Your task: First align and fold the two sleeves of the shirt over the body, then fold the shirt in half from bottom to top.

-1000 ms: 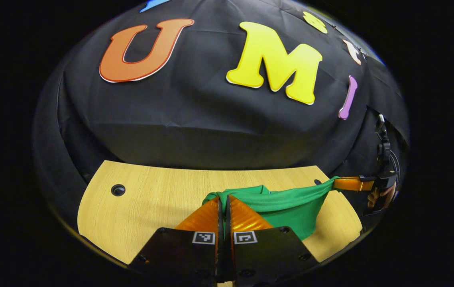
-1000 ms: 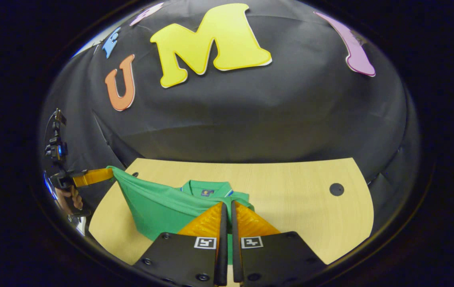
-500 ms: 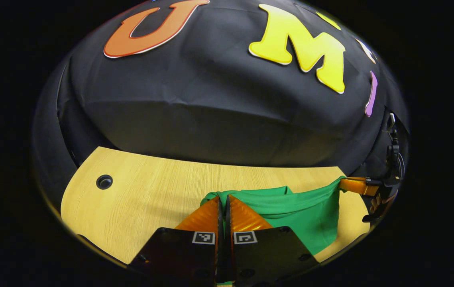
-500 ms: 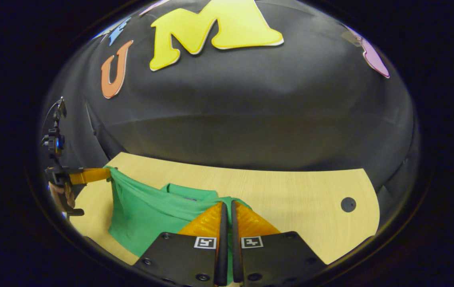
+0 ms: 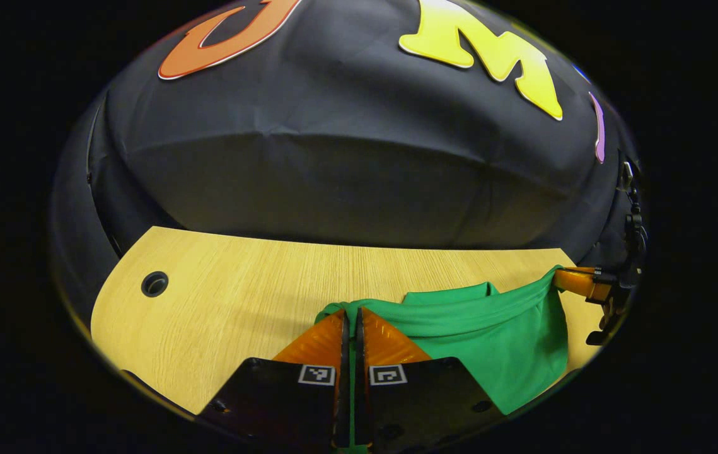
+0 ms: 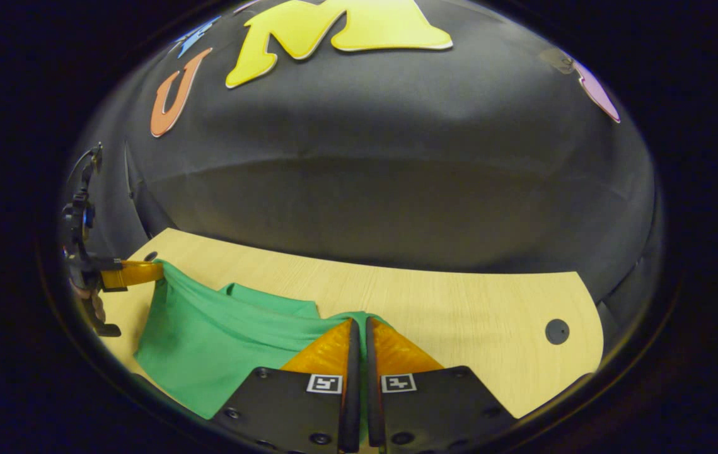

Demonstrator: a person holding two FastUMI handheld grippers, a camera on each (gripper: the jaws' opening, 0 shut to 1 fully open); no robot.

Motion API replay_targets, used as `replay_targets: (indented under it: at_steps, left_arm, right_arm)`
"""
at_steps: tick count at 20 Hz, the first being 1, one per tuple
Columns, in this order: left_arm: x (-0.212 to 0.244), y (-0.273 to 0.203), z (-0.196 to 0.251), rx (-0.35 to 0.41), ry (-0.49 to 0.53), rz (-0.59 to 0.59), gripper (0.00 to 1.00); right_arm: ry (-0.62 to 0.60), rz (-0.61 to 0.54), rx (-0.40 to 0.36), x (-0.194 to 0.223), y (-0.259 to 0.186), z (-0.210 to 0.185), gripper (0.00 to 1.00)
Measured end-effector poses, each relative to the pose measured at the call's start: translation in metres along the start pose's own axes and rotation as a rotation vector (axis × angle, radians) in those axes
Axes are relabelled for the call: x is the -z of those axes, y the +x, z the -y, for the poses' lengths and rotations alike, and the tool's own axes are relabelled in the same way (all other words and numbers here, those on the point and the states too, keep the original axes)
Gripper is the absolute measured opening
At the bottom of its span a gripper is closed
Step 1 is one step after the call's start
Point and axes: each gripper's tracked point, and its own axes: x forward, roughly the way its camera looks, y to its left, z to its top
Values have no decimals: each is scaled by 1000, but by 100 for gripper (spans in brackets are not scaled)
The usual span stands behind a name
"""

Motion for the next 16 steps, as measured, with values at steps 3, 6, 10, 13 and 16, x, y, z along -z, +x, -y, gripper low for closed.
replay_targets:
  at_steps: [3,6,10,13,16]
  left_arm:
    - [8,5,6,6,-25,-14,17]
    - [-1,-13,5,-8,-57,13,87]
    - [-27,-62,3,-30,-35,77,100]
    - [-59,-112,13,-19,-23,156,99]
    - [-96,-169,31,8,3,243,99]
  right_arm:
    - [4,-8,46,6,9,2,16]
    - [19,32,69,-9,-10,2,77]
    - [11,106,94,-37,-57,-6,98]
    - [8,173,88,-62,-107,-22,94]
    - [12,275,102,-95,-171,-38,98]
